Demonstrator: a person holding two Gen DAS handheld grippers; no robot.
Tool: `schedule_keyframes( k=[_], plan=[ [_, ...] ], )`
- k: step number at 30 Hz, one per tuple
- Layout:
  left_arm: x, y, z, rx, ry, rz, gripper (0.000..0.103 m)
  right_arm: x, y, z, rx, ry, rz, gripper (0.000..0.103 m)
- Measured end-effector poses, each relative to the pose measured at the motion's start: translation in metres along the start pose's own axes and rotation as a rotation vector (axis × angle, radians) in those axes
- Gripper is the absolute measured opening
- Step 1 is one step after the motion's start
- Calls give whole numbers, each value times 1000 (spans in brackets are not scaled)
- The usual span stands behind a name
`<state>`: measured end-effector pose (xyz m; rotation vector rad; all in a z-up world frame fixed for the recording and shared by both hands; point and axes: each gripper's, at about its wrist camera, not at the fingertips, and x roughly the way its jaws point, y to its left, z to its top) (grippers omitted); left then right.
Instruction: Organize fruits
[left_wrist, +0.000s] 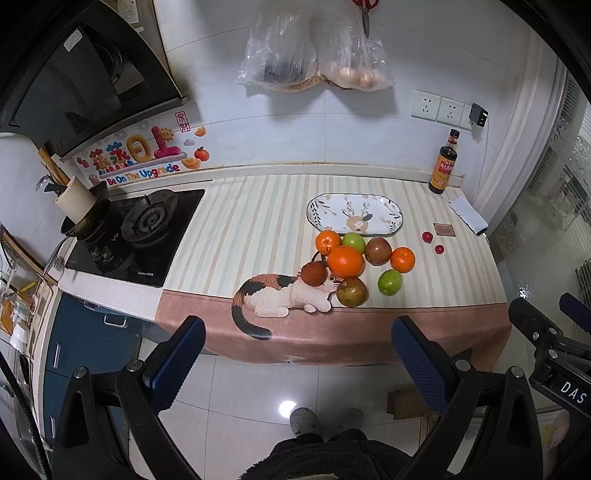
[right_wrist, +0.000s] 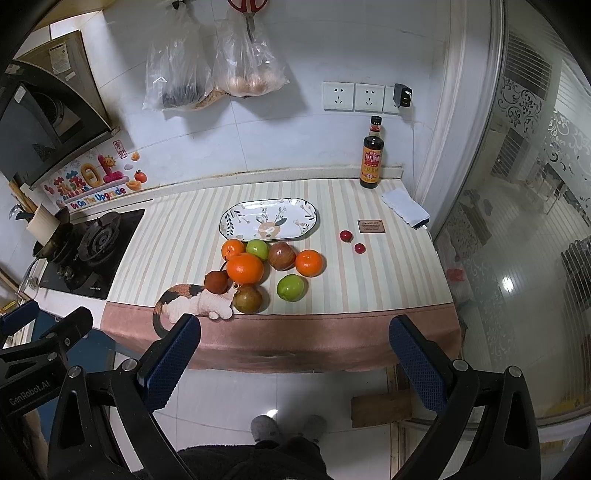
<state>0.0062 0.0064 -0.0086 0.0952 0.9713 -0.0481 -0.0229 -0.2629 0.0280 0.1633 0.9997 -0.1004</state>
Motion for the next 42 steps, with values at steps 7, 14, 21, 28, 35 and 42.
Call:
schedule_keyframes(
  k=[7, 14, 21, 28, 35, 42],
  plan=[
    [1, 1, 0, 1, 2, 0, 103, 0, 0, 0, -1, 1, -1, 103],
    [1, 1, 1, -1, 4, -2, 103, 1, 0, 1, 0, 2, 0, 103],
    [2, 0, 3, -2, 2, -4, 103, 1, 1, 1, 1, 2, 2, 103],
    [0, -2, 4, 0, 1, -4, 103, 0, 0, 1, 0, 2, 3, 103],
    [-2, -4, 5, -1, -1, -3, 103, 0, 1, 2, -1, 0, 5, 103],
    [-3, -4, 6, 2, -3, -2, 103, -8, 4, 2, 6, -10, 10, 103]
  ],
)
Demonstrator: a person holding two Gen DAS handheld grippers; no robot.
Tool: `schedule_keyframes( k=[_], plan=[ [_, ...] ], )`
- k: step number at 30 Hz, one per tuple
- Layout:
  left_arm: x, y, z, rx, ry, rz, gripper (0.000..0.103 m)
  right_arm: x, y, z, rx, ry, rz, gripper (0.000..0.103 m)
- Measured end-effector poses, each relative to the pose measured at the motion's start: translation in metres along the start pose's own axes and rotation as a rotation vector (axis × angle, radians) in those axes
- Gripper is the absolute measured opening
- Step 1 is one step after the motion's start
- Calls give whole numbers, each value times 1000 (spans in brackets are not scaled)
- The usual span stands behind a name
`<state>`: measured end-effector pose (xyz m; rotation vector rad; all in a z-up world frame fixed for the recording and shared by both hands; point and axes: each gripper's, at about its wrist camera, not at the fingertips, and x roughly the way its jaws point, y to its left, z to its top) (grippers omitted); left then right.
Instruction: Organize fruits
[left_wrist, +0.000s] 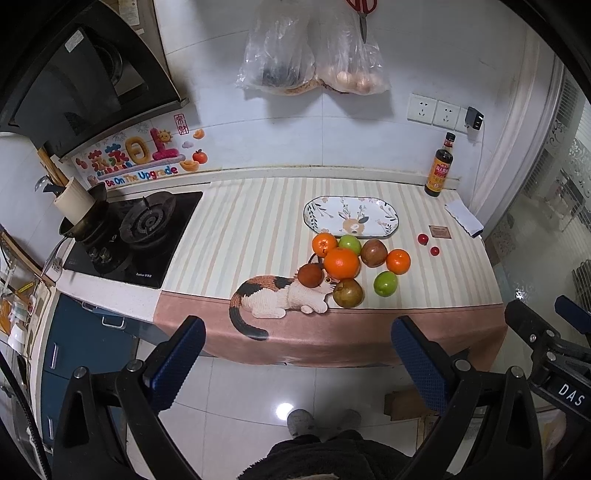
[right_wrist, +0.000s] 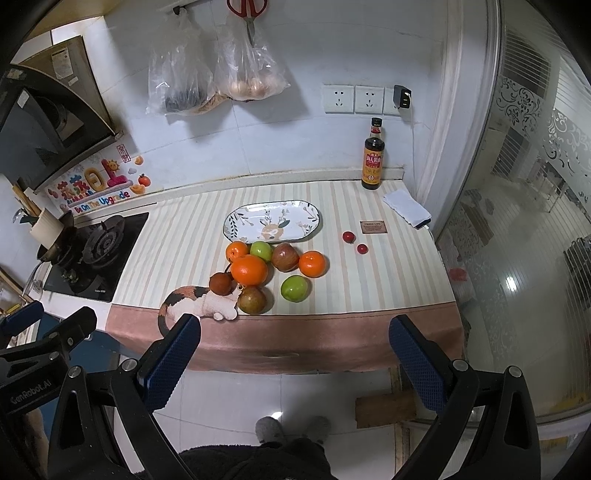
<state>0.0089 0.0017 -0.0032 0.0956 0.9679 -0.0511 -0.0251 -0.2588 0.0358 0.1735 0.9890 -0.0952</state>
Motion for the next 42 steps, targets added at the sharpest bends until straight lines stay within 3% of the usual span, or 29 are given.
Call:
schedule_keyframes(
  k=[8, 12, 17, 24, 27, 33, 36, 42],
  plan=[
    [18, 17, 23, -18, -128, 85, 103, 21, -5, 3, 124, -45, 86, 103],
    [60, 32, 41, -5, -114, 122, 103, 68, -12, 3, 191, -1, 88, 103],
    [136, 40, 62, 26, 64, 100, 103, 140, -24, 4, 252, 121, 112, 103],
    [255, 6, 85, 17, 365, -46, 103, 256, -47, 17, 245, 268, 129, 100],
    [301, -19, 89, 46, 430, -27, 103, 307, -63, 28, 243, 328, 154, 100],
    [377, -63, 95, 96, 567, -64, 103, 397, -88, 52, 240, 438, 206, 99],
    [407, -82, 93, 140, 622, -64, 103, 440, -90, 62, 197, 484, 235, 89],
    [433, -102, 91, 174, 673, -58, 103, 503, -73, 68, 97, 596, 280, 81]
  ],
)
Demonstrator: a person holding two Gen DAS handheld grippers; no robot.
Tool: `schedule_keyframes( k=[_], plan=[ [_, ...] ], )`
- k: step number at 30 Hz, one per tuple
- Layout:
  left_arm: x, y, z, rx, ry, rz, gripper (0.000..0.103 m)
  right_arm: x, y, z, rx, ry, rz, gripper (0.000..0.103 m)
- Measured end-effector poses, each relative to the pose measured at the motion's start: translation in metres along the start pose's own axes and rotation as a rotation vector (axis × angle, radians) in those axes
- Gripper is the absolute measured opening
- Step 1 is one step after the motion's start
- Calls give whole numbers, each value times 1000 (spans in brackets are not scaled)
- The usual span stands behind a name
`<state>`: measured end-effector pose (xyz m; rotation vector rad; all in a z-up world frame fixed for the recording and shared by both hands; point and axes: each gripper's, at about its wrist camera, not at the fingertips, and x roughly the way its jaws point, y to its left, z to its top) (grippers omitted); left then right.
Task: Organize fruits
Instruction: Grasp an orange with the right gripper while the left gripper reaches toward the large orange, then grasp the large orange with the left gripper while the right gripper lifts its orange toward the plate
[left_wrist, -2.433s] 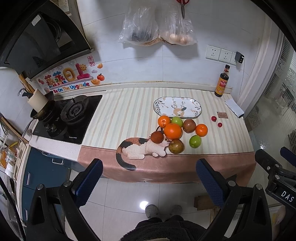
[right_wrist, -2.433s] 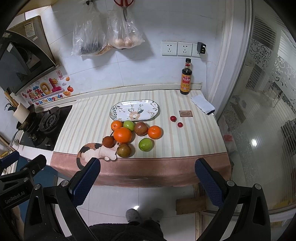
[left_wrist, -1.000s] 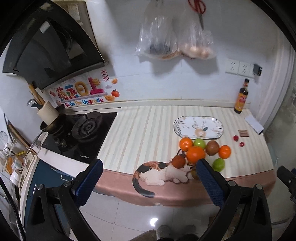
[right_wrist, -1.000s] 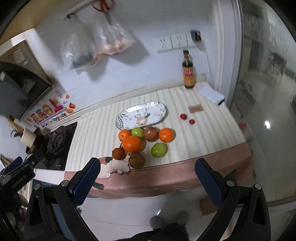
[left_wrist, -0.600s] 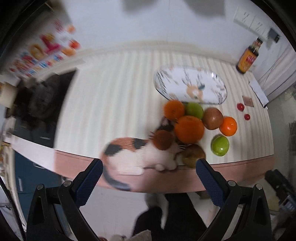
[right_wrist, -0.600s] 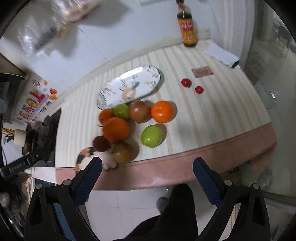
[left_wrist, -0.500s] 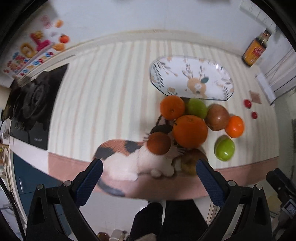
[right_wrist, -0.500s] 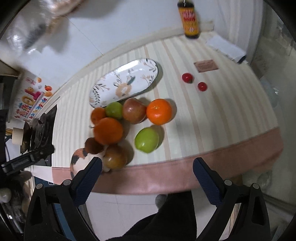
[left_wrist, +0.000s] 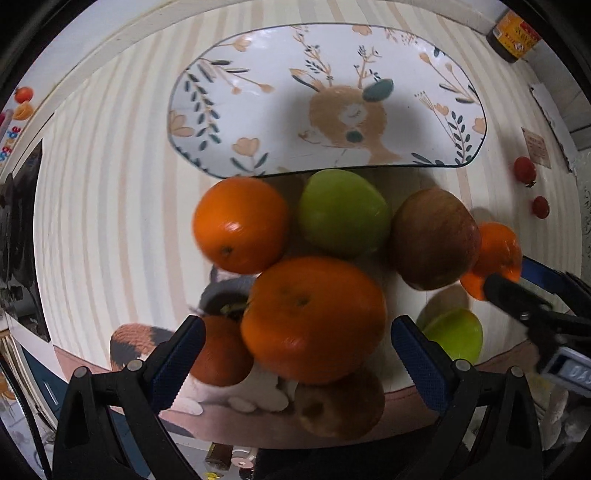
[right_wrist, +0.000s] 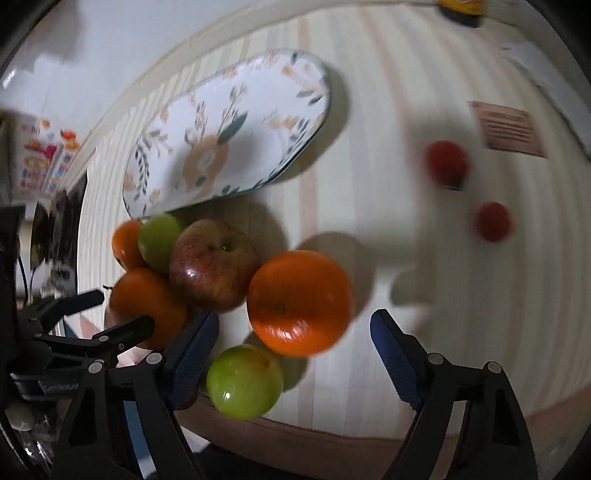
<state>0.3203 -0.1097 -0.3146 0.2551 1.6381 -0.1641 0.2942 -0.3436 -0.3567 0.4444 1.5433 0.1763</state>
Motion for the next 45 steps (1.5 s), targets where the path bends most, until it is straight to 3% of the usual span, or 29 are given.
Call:
schedule_keyframes(
  k=[2, 4, 11, 24, 29, 33, 39, 45],
  plan=[
    [7, -4, 6, 18, 17, 19, 103, 9, 5, 6, -29, 16, -18, 79],
    [14, -9, 11, 40, 27, 28, 103, 11, 4, 11, -43, 12, -30, 67],
    [34, -25, 20, 101, 15, 80, 96, 9, -5, 7, -56, 41, -46, 67],
    [29, -34, 14, 131, -29, 63, 95, 17, -2, 2, -22, 38, -33, 69],
    [19, -32, 6, 138, -22, 48, 85, 15, -1, -1, -23, 22, -68, 67],
    [13, -28, -1, 133, -22, 37, 84, 11, -1, -6, -30, 10, -89, 67],
    [-1, -19, -5, 108, -31, 22, 84, -2, -1, -7, -13, -14, -68, 67],
    [-46, -10, 1, 112, -102, -11, 83, -23, 1, 0, 10, -46, -24, 67]
  ],
)
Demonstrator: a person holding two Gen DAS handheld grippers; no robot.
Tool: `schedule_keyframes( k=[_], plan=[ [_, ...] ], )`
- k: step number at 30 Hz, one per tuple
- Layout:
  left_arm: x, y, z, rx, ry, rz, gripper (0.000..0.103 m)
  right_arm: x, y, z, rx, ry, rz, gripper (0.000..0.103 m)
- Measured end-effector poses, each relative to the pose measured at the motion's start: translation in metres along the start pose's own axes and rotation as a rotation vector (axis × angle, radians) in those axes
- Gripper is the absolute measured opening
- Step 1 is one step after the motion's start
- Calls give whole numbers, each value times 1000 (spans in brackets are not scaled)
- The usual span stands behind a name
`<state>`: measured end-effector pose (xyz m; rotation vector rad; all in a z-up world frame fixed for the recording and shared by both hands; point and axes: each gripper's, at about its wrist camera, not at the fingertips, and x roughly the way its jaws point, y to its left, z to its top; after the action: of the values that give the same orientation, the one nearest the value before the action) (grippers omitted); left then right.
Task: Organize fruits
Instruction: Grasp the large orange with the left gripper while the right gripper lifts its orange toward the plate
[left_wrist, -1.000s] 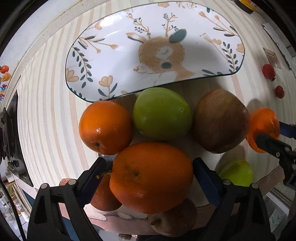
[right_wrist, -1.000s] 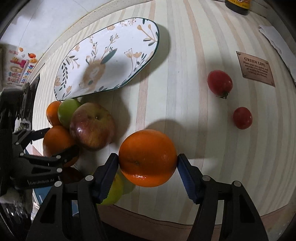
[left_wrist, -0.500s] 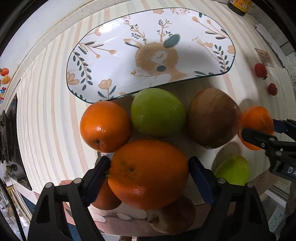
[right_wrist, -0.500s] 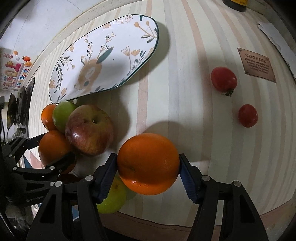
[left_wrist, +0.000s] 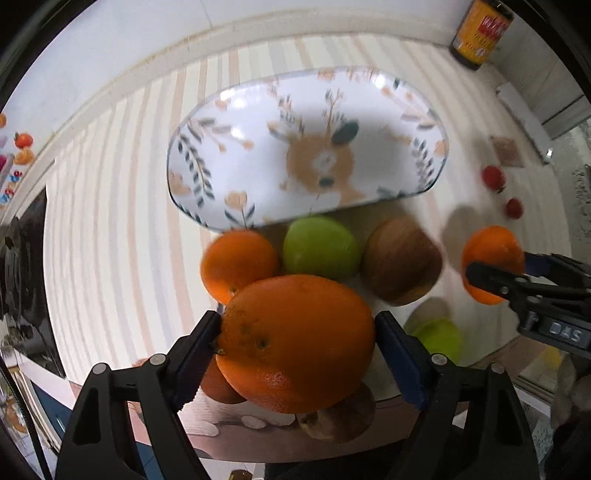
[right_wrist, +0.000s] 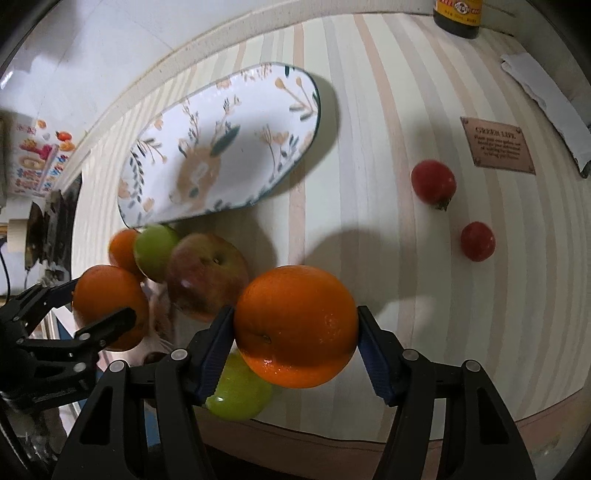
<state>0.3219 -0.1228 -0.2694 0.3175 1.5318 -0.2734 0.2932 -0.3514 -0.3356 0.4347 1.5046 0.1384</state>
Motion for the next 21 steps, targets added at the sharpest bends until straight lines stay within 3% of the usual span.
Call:
schedule_keyframes(
  k=[6, 11, 16, 21],
  plan=[
    [-45, 9, 35, -44, -68, -88, 83, -30, 7, 21, 25, -53, 74, 67],
    [-33, 19, 99, -124, -110, -93, 83, -40, 23, 68, -2, -115, 68, 67],
    [4, 56, 147, -259, -40, -134, 84, -21, 33, 118, -27, -112, 31, 67],
    [45, 80, 168, -355, 55, -179, 84, 15, 46, 156, -48, -60, 10, 67]
  ],
)
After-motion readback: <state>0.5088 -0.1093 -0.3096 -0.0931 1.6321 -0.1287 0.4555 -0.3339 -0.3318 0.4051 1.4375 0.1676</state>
